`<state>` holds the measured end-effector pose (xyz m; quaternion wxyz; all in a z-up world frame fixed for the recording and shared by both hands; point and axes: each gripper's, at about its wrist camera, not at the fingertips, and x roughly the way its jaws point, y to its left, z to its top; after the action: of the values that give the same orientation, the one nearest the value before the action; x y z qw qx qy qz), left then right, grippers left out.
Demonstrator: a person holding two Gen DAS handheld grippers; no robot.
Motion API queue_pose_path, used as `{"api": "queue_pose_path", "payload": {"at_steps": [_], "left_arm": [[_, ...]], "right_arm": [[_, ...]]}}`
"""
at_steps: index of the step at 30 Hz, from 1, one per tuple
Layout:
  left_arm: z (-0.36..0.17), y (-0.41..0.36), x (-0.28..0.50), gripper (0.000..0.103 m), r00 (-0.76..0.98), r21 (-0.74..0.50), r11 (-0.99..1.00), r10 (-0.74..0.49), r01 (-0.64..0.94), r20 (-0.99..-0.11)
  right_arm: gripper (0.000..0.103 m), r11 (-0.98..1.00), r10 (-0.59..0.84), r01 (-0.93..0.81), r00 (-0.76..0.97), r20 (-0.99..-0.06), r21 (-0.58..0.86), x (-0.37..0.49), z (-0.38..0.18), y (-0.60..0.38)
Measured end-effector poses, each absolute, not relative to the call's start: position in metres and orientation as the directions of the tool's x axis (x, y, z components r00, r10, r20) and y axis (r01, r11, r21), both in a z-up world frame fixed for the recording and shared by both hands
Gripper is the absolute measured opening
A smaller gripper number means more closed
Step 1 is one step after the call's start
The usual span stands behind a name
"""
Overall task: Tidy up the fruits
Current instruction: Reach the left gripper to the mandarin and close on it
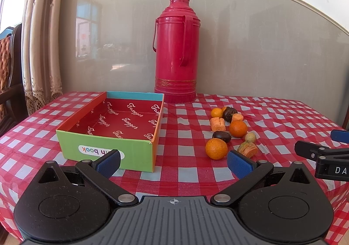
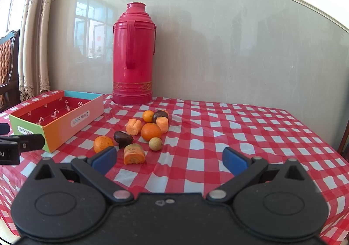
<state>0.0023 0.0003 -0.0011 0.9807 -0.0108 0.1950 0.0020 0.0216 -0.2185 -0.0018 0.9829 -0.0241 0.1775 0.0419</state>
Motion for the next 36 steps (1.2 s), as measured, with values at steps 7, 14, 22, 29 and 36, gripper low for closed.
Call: {"api": "queue_pose_path", "payload": {"at_steps": [7,14,22,29,36], "left_arm": [[-0.004,-0.005,0.009,0.103,0.909,-0.006,1.0,0.022,-0.028,-0.417],[-0.021,-0.039,0.039,0.102,0.867,0.039,0.997,-0.036,0.063,-0.497],[-0.03,-0.061,0.087,0.075,0.851,0.034,0.996,-0.057,0.088,-0.522],[-0.039,-0.063,0.113,0.075,0.845,-0.005,0.995,-0.087,0.1,-0.528],[-0.043,-0.063,0.124,0.038,0.825,-0.047,0.992,-0.126,0.12,-0.551]], "right_arm": [[0.097,0.996,0.067,-0.083,0.933,-0.355,-0.031,0.024,-0.001,-0.22],[0.097,0.999,0.014,-0.027,0.933,-0.358,-0.031,0.041,0.007,-0.228],[0.097,1.0,-0.01,0.011,0.924,-0.383,0.001,0.074,-0.002,-0.238],[0.097,0.999,-0.008,0.022,0.903,-0.43,0.028,0.094,-0.014,-0.242],[0.097,1.0,-0.023,0.027,0.895,-0.446,0.004,0.099,-0.018,-0.241]]}}
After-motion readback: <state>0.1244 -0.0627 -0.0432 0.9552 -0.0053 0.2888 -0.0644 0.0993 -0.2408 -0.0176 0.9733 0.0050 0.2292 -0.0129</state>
